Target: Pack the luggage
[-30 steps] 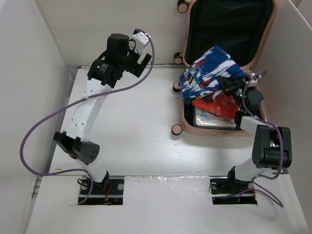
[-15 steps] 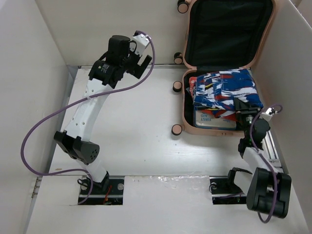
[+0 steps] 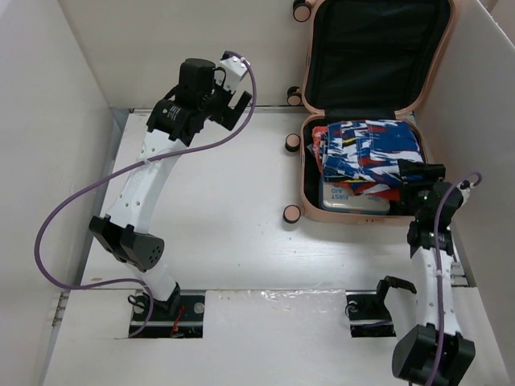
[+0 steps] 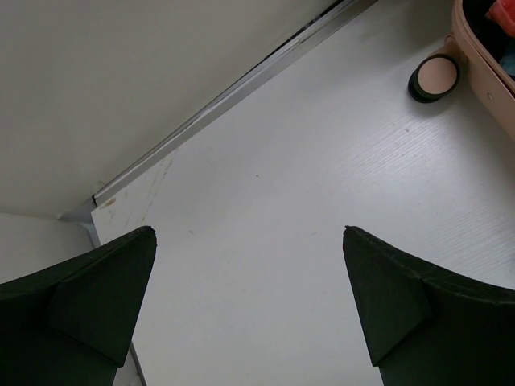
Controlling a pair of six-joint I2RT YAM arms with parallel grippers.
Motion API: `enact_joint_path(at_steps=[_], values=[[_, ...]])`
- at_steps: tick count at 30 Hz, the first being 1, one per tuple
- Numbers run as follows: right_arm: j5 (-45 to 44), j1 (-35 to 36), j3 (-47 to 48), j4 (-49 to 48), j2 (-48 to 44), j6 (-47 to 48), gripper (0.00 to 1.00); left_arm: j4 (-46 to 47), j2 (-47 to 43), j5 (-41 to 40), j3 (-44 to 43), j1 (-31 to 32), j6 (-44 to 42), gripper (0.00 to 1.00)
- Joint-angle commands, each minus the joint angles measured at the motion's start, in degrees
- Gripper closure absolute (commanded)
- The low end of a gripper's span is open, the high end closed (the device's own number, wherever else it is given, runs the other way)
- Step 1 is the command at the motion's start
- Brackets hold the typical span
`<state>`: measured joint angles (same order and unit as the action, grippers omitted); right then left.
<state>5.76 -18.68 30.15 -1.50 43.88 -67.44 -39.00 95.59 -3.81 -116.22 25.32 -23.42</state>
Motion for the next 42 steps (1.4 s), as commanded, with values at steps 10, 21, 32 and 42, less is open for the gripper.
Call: enact_joint_path(at_steps=[10,21,32,42], values=[[-6.70,-0.48,14.68,19.58,-10.23,29.51,0.00,0.77,-1.20,2.75,1.53,-0.27,1.79,0.00],[-3.63,18.48,53.25,27.95,42.42,65.77,0.01,4.36,-0.05,7.86,10.31,3.68,5.05,0.01],[-9.62,22.46,51.13,29.09,55.70,68.32,0.04,11.31,9.60,9.79,11.81,9.57,13.48,0.05],[-7.11,8.35,66.52,34.98,50.78,72.45,0.01,16.40,26.13,13.92,-2.86,14.23,22.88,0.06]])
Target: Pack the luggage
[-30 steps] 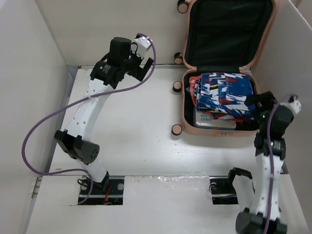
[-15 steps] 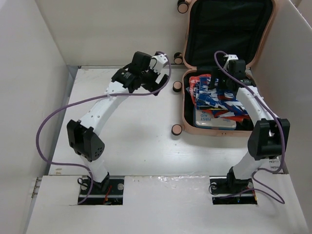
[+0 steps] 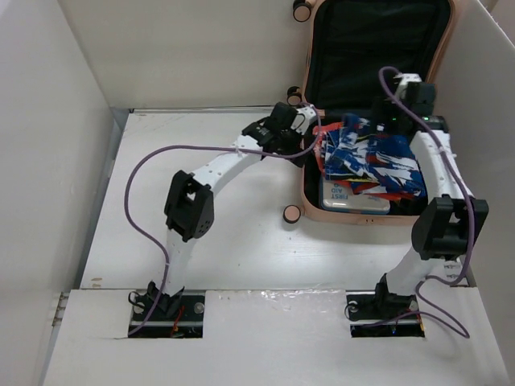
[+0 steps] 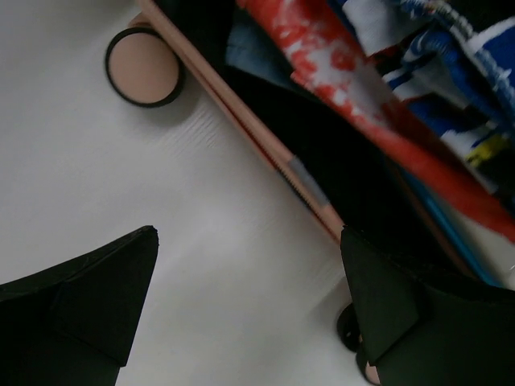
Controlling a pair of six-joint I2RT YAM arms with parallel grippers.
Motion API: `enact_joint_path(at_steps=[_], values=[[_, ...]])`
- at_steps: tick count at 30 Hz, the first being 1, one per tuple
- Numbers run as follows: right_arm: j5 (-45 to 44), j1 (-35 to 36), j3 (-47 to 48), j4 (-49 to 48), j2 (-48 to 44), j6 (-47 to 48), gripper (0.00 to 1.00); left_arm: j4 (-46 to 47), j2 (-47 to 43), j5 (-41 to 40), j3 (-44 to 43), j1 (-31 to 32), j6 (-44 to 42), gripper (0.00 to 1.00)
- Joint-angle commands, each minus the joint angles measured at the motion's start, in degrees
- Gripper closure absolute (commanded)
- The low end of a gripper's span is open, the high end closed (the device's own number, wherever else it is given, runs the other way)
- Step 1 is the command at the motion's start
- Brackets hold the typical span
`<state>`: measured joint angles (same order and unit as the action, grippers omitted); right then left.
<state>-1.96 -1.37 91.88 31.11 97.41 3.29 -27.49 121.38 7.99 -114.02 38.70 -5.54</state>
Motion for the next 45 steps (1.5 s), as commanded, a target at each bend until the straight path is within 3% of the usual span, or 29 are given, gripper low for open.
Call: enact_joint_path(at_steps=[1,4,9,17,22,23,26,27,30,34,35,37,45], values=[[2.20,-11.27,5.50,2.37,-2.75,1.72,0.01,5.77,1.30,2.12,-5.77,0.85,7.62,0.06],[4.15,-17.08,7.70,5.45,0.24,1.19,0.01,8.49,4.73,3.61,-8.32,1.38,10.46,0.07],[1.78,-18.15,5.34,6.51,4.98,2.42,0.01,7.97,10.35,2.47,-11.57,2.60,10.99,0.14],[-1.56,-20.34,2.07,2.20,9.02,1.63,0.01,6.57,15.89,1.15,-12.28,3.23,10.99,0.38],[-3.41,-20.87,4.89,4.66,13.86,1.63,0.01,7.09,18.01,2.29,-12.81,3.23,12.13,0.60],[-4.10,-20.87,4.28,4.05,14.47,2.15,0.01,7.09,18.62,2.29,-12.81,3.23,12.65,0.75],[-5.42,-20.87,2.70,3.34,14.48,2.94,0.05,7.71,19.15,2.91,-11.58,3.23,13.18,1.00],[-5.43,-20.87,2.69,3.34,14.48,3.56,0.05,7.71,19.15,2.91,-11.58,3.23,13.19,1.00],[-2.89,-20.87,2.69,2.29,15.70,4.27,0.18,7.18,19.15,2.91,-9.57,2.44,13.19,1.00],[2.21,-20.87,1.65,0.88,17.73,4.80,0.69,7.18,15.83,2.91,-4.39,-0.98,14.42,1.00],[2.74,-20.87,1.64,0.88,17.73,5.32,0.86,7.18,15.21,2.91,-3.59,-1.69,14.42,1.00],[3.62,-19.21,1.11,0.18,18.34,5.85,0.98,7.18,13.28,1.87,-1.40,-3.53,14.42,1.00],[9.49,-8.31,3.13,-2.80,19.40,7.26,1.00,7.71,6.42,0.72,6.96,-8.81,12.84,1.00]])
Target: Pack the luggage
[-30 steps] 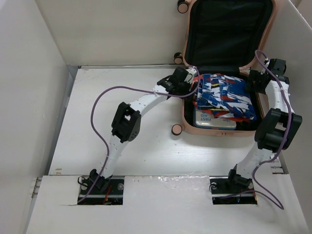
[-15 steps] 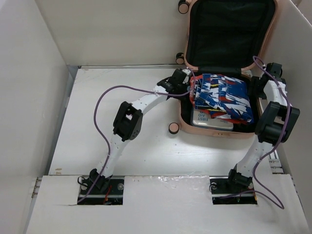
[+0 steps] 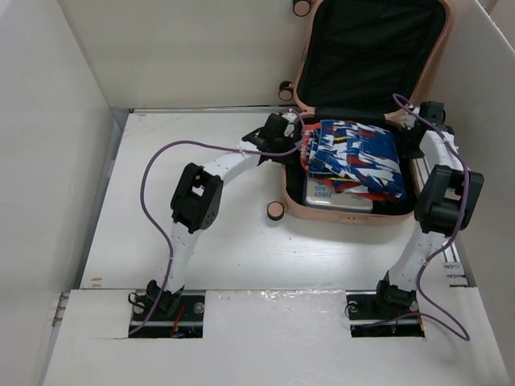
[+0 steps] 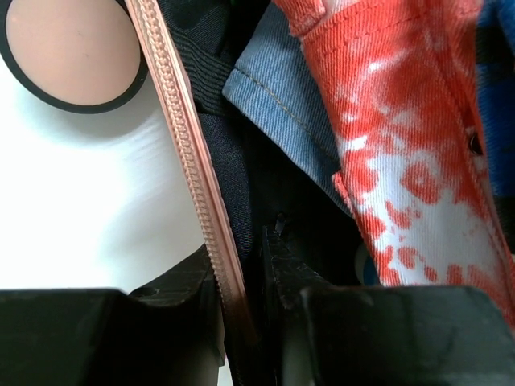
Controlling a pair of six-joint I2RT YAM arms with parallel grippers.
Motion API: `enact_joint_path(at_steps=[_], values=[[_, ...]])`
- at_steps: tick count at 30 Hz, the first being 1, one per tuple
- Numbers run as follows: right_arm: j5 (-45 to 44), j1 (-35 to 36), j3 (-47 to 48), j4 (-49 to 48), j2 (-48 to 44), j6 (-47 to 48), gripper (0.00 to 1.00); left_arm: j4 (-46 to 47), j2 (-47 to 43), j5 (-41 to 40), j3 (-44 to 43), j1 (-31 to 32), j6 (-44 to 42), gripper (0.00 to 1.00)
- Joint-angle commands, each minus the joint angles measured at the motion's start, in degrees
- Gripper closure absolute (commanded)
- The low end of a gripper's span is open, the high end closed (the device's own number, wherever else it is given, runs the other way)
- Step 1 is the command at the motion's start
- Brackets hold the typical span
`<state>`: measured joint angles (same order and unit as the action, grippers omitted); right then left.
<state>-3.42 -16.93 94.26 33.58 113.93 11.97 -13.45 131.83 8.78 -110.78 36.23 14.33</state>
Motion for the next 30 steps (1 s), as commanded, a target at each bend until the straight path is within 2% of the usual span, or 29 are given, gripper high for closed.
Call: enact_joint_path(at_steps=[1,4,13,16,17,18,19,20,24,26,29,30], values=[[12.28,7.78,1.36,-5.28,2.88,-1.94,1.00,-6.32,-4.56,-0.07,4.25,-6.87,-7.03,1.00],[14.66,10.24,3.03,-6.60,3.40,-3.09,1.00,-5.71,-8.15,-0.60,8.63,-9.06,-7.55,1.00],[18.97,14.91,4.88,-7.66,3.40,-3.62,1.00,-6.32,-11.77,-0.60,14.27,-13.37,-10.28,1.00],[20.11,14.21,6.11,-7.13,1.74,-2.39,0.51,-6.94,-11.77,-1.30,13.76,-13.38,-11.78,1.00],[20.12,13.68,6.72,-6.61,1.21,-1.86,0.44,-6.94,-11.77,-1.30,12.97,-13.38,-12.30,0.97],[20.12,12.81,7.51,-6.60,0.60,-1.34,0.31,-7.46,-11.77,-1.30,12.96,-13.38,-12.31,0.92],[20.12,12.28,9.52,-5.73,-0.02,-0.55,0.25,-7.46,-11.77,-1.30,12.00,-13.38,-12.31,0.89],[20.12,11.75,10.67,-5.20,-1.50,-0.02,0.21,-8.07,-11.77,-1.30,11.04,-13.38,-12.83,0.81],[20.73,10.42,19.10,-5.89,-3.45,2.09,0.14,-9.13,-12.91,-1.30,8.92,-13.38,-14.58,0.64],[22.66,10.42,25.49,-7.56,-2.93,2.10,0.12,-10.89,-12.91,-1.83,8.13,-13.38,-14.59,0.62],[24.43,10.42,31.84,-15.89,-0.91,0.17,0.12,-12.12,-12.91,-1.31,7.42,-13.38,-15.12,0.55],[24.43,10.42,32.82,-21.57,0.49,-1.32,0.12,-12.12,-12.91,-1.30,7.42,-13.38,-15.12,0.54]])
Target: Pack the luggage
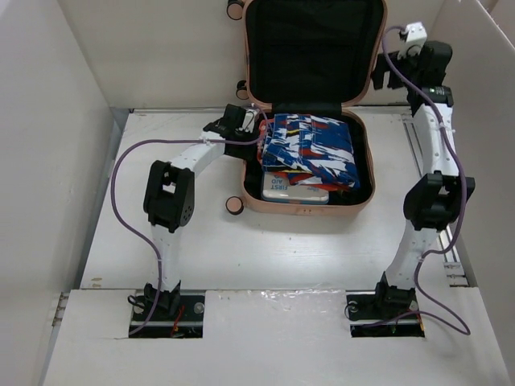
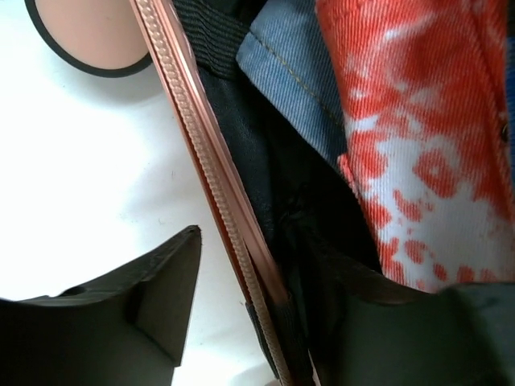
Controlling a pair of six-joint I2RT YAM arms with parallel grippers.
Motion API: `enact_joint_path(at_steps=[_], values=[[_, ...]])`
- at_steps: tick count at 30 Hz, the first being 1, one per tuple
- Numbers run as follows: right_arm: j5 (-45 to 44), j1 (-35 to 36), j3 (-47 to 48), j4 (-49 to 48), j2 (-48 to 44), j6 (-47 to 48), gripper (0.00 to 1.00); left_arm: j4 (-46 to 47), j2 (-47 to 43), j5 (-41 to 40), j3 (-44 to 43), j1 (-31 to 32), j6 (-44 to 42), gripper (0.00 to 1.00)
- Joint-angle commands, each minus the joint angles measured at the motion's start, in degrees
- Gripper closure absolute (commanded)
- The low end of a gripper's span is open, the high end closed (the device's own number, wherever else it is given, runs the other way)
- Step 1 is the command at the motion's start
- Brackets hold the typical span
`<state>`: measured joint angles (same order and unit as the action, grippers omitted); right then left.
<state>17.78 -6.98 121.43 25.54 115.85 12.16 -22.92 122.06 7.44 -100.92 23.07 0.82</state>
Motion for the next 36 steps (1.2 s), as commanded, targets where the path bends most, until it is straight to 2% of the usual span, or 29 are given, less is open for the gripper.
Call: enact_joint_path(at_steps=[1,4,7,9,15,17,18,19,20,22,23,26,29,30,31,32,36], values=[[3.23,0.48,6.53,-16.54,-0.64,-2.40,0.12,-2.66,-3.75,0.03,-2.43,-0.22,-1.61,0.52],[1.91,0.48,12.68,-25.41,4.70,-7.83,0.10,-2.66,-4.46,-0.49,-2.43,-0.22,-2.75,0.47],[3.14,1.01,19.45,-32.37,11.64,-12.15,0.12,-3.97,-4.46,-0.50,-3.04,-0.22,-4.42,0.47],[-0.18,2.32,22.61,-34.67,14.65,-13.30,0.13,-4.67,-3.76,-1.11,-4.45,-0.22,-4.95,0.47],[-3.19,2.85,22.63,-48.29,21.43,-20.06,0.20,-5.91,-1.30,-1.11,-7.44,-0.75,-5.48,0.47],[-0.57,2.85,22.63,-51.80,22.66,-21.30,0.33,-6.44,-1.30,-1.11,-7.44,-1.27,-6.01,0.47],[0.66,2.85,22.63,-54.78,23.18,-22.00,0.42,-6.44,-1.30,-1.11,-7.44,-1.27,-6.70,0.47],[2.59,2.85,22.63,-55.76,23.80,-22.01,0.68,-6.44,-1.30,-1.11,-7.44,-1.27,-6.71,0.47],[3.13,3.46,21.84,-56.64,23.81,-22.01,0.79,-6.44,-1.30,-1.11,-8.05,-1.27,-6.71,0.47],[4.27,3.47,19.56,-61.03,22.76,-22.01,0.96,-7.05,-1.30,-0.59,-8.06,-1.27,-7.41,0.47],[4.98,3.99,18.07,-62.53,22.05,-22.01,1.00,-7.05,-1.30,-0.06,-8.67,-1.27,-8.02,0.47],[6.64,4.00,13.15,-66.23,19.07,-22.53,1.00,-7.05,-2.78,0.46,-9.28,-1.27,-8.55,0.45],[8.49,4.00,6.04,-72.28,14.76,-23.58,1.00,-7.58,-5.33,2.83,-10.78,-1.27,-9.78,0.34],[9.89,3.39,4.10,-74.12,13.62,-24.37,1.00,-8.10,-6.30,3.62,-10.78,-1.27,-9.78,0.28],[10.77,2.77,0.34,-77.62,11.52,-26.47,1.00,-8.11,-7.35,4.41,-10.78,-1.27,-10.65,0.05],[11.83,2.76,-1.26,-79.31,10.54,-27.62,1.00,-8.11,-9.80,5.21,-10.78,-1.27,-11.45,0.00],[18.16,1.45,-9.52,-85.56,5.45,-31.24,1.00,-10.56,-14.65,10.90,-12.19,-3.81,-10.85,0.00]])
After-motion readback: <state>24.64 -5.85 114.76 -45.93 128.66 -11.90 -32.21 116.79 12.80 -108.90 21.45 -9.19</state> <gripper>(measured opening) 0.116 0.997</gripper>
